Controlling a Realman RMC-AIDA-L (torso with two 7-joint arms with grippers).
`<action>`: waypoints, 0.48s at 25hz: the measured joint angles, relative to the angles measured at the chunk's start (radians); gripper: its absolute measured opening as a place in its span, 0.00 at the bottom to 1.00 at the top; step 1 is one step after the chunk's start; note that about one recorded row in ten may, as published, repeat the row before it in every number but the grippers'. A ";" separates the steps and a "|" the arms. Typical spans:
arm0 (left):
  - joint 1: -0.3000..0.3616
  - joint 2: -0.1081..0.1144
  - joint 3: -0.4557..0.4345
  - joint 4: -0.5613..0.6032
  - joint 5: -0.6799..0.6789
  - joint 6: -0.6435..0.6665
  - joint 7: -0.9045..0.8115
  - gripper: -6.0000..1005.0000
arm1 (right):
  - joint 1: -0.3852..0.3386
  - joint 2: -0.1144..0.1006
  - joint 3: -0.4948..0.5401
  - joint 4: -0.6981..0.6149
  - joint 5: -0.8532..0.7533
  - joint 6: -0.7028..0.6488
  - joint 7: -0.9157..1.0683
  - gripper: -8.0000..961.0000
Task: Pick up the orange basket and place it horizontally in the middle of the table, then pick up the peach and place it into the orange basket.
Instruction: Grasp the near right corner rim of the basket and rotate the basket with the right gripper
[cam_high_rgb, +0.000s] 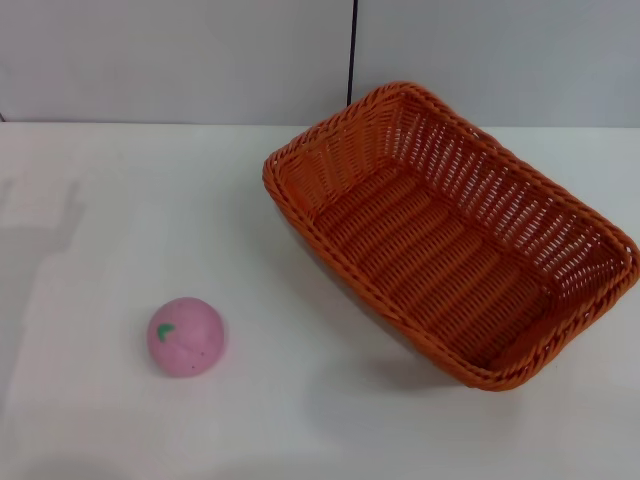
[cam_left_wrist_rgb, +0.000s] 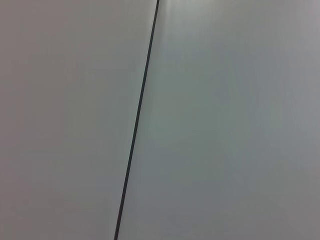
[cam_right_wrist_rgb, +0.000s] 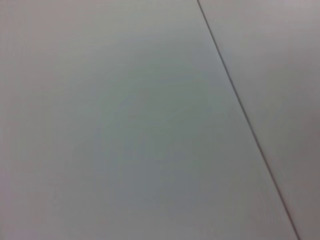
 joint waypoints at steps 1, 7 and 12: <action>-0.004 -0.001 -0.001 0.000 -0.001 0.002 0.000 0.84 | 0.000 0.000 0.000 0.000 0.000 0.000 0.000 0.51; -0.013 -0.001 0.006 0.000 0.002 0.025 0.005 0.84 | 0.017 -0.001 -0.005 0.001 -0.005 0.002 -0.005 0.51; -0.028 0.001 0.029 0.021 0.004 0.042 0.006 0.84 | 0.028 -0.001 -0.009 0.009 -0.006 -0.001 0.003 0.51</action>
